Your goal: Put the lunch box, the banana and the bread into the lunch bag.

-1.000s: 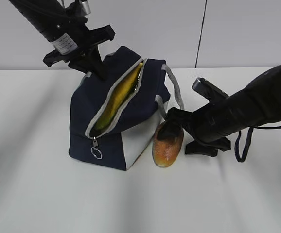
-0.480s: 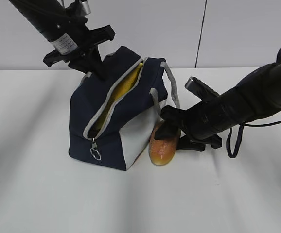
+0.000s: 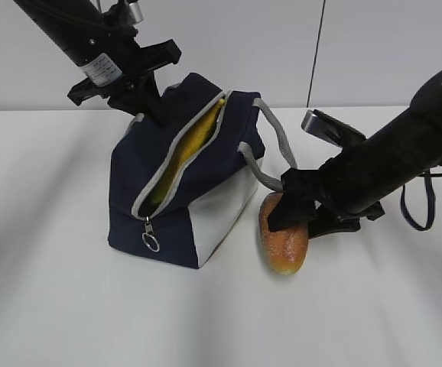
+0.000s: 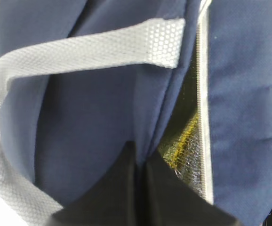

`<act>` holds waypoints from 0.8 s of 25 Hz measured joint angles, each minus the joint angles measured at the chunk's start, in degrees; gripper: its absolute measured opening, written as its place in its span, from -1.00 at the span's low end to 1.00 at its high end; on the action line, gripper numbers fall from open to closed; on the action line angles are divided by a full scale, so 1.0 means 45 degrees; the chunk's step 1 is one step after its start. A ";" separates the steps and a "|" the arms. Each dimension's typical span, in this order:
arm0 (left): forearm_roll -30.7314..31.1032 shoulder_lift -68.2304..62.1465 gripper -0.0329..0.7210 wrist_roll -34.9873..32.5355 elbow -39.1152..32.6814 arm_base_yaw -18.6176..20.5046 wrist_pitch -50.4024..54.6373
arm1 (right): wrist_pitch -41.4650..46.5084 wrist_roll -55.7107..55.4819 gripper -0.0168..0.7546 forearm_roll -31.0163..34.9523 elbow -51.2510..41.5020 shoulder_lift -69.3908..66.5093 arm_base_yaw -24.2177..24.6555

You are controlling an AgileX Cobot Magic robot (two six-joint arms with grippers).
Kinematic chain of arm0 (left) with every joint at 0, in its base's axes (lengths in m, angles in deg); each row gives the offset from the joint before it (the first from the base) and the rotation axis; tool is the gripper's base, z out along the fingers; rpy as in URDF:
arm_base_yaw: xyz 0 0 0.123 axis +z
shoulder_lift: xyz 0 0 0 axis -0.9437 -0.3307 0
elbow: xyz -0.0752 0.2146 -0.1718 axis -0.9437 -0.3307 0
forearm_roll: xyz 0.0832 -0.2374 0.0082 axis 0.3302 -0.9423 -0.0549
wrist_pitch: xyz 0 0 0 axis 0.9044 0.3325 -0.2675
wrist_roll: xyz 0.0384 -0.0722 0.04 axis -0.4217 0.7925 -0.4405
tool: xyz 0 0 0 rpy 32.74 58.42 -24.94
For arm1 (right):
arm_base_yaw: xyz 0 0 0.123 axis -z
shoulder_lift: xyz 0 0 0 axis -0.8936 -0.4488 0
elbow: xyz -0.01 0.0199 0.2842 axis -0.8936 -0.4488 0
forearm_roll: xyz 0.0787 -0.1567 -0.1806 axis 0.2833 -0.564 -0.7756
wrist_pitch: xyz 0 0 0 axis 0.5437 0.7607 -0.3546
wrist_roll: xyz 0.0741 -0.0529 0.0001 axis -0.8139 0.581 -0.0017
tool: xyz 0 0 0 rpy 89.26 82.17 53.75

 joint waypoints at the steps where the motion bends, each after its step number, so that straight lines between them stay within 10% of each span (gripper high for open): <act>1: 0.0000 0.0000 -0.92 0.0000 0.0000 0.0000 0.0000 | 0.0405 -0.0007 0.15 -0.0269 0.0000 0.0228 0.0055; 9: 0.0000 0.0000 -0.92 -0.0008 0.0000 0.0000 0.0000 | 0.4125 0.0103 0.15 0.0184 0.0000 0.1605 0.0077; 20: 0.0000 0.0000 -0.92 -0.0008 0.0000 0.0000 0.0000 | 0.4259 0.2226 0.14 0.5385 0.1183 0.2071 0.0077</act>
